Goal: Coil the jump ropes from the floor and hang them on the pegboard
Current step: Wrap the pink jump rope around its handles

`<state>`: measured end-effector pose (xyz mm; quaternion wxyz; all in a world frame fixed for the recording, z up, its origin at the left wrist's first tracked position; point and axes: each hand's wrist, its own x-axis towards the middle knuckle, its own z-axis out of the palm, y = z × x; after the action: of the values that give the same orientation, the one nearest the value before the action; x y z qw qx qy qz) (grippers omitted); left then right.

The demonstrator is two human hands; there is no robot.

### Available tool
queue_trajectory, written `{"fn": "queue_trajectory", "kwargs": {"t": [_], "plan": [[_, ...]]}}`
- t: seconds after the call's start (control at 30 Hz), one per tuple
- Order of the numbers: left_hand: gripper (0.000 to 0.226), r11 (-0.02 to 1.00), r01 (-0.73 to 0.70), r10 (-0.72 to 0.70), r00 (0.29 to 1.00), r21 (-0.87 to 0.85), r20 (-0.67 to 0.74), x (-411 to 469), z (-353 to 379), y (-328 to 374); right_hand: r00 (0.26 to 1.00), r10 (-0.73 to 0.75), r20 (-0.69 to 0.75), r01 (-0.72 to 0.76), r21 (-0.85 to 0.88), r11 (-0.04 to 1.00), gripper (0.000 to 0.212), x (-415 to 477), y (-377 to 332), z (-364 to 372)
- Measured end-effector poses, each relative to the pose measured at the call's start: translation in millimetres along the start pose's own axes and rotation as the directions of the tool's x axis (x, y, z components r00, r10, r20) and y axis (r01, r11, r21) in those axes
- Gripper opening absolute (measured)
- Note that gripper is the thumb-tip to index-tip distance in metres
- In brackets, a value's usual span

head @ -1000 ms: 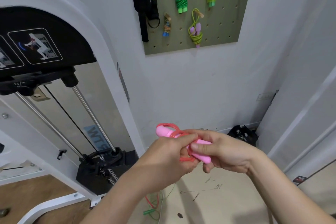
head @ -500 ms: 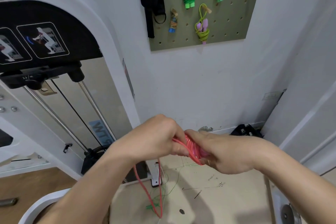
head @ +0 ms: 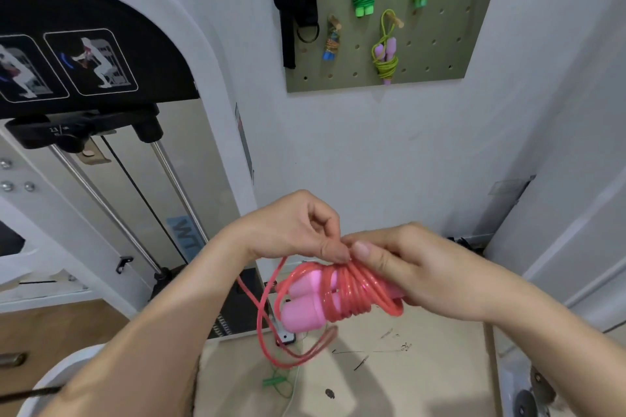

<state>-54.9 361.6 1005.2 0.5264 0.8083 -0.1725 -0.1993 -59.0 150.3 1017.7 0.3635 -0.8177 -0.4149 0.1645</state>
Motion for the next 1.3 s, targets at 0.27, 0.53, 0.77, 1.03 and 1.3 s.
{"fn": "queue_trajectory", "kwargs": {"t": [0.27,0.53,0.77,1.03,1.3], "plan": [[0.04,0.861,-0.059,0.096,0.994,-0.505,0.046,13,24,-32,0.979,0.174,-0.109,-0.09,0.532,0.842,0.028,4,9,3],[0.037,0.912,0.024,-0.225,0.864,-0.409,-0.451,27,58,-77,0.957,0.257,-0.136,-0.048,0.798,0.6,0.036,9,9,14],[0.035,0.975,0.036,-0.158,0.802,-0.218,-0.576,23,90,-40,0.751,0.539,-0.381,0.055,0.85,0.524,0.036,22,38,40],[0.012,0.463,0.191,0.227,0.919,0.866,-0.323,0,92,-25,0.654,0.398,-0.644,-0.278,0.285,0.917,0.038,23,68,46],[0.036,0.193,0.032,0.311,0.946,0.981,-0.092,-4,72,-14,0.78,0.269,-0.565,-0.455,-0.216,0.864,0.034,19,57,46]]}}
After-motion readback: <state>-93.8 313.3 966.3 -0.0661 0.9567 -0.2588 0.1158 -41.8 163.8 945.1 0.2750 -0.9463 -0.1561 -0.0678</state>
